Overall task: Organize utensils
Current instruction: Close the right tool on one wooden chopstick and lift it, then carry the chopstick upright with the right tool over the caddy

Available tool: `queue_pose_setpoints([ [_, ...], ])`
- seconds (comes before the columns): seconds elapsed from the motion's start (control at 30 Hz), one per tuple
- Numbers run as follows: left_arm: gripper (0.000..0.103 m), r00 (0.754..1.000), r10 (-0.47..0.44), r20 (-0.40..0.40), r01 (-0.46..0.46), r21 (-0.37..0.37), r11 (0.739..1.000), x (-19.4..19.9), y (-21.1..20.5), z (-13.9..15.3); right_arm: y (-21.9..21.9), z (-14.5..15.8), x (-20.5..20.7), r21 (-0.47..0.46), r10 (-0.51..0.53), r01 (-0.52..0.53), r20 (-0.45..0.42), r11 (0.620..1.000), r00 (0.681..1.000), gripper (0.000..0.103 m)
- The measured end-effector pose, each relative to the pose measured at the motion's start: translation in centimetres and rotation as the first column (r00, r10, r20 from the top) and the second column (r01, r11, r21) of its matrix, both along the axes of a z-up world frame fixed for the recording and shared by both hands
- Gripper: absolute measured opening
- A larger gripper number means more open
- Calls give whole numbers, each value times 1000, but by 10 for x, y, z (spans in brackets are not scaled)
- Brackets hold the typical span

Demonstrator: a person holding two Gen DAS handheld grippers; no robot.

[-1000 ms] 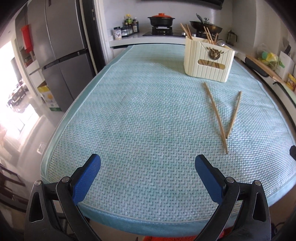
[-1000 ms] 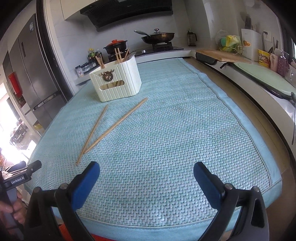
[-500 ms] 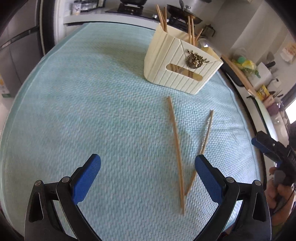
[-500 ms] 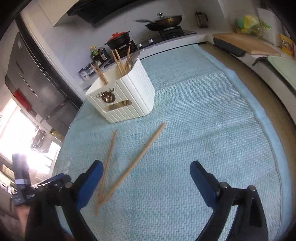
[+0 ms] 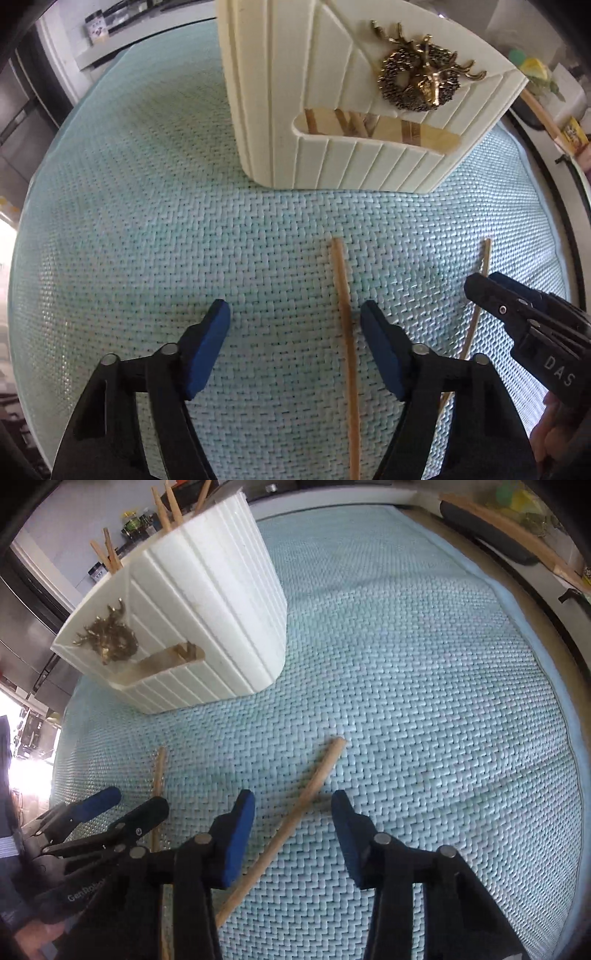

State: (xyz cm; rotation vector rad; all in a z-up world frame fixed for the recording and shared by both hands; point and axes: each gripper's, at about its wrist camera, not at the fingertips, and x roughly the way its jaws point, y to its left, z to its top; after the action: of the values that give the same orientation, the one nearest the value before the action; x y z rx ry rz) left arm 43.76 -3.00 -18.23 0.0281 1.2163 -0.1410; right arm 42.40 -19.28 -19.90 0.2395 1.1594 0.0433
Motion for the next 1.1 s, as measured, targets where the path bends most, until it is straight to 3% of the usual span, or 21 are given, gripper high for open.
queue_pose_setpoints([
  [0.03,51,1000,-11,10,11,15,1000,-1,-4,1,1,-3,0,12,3,-3,-11,1000,1000,16],
  [0.07,38,1000,-28,14,28,6,1000,-1,-7,3,1,-2,1,19,-7,7,-1,1000,1000,13],
  [0.1,17,999,-39,10,39,-6,999,-2,-9,3,0,-2,1,28,-9,9,2,1000,1000,12],
  [0.13,7,999,-44,-3,44,-28,999,-2,-10,3,-1,-2,0,43,-8,7,8,999,1000,10],
  [0.3,4,998,-47,29,50,-120,992,-10,-5,15,-22,21,-17,136,-25,13,86,991,996,7],
  [0.5,4,982,-50,182,84,-186,979,-40,16,79,-29,91,-55,134,39,-77,266,988,963,7],
  [0.8,4,900,-15,436,144,-264,954,-81,57,184,-11,193,-97,18,138,-171,515,985,846,7],
  [1.1,3,810,65,582,163,-331,930,-88,84,264,-11,251,-96,-58,155,-154,649,986,745,7],
])
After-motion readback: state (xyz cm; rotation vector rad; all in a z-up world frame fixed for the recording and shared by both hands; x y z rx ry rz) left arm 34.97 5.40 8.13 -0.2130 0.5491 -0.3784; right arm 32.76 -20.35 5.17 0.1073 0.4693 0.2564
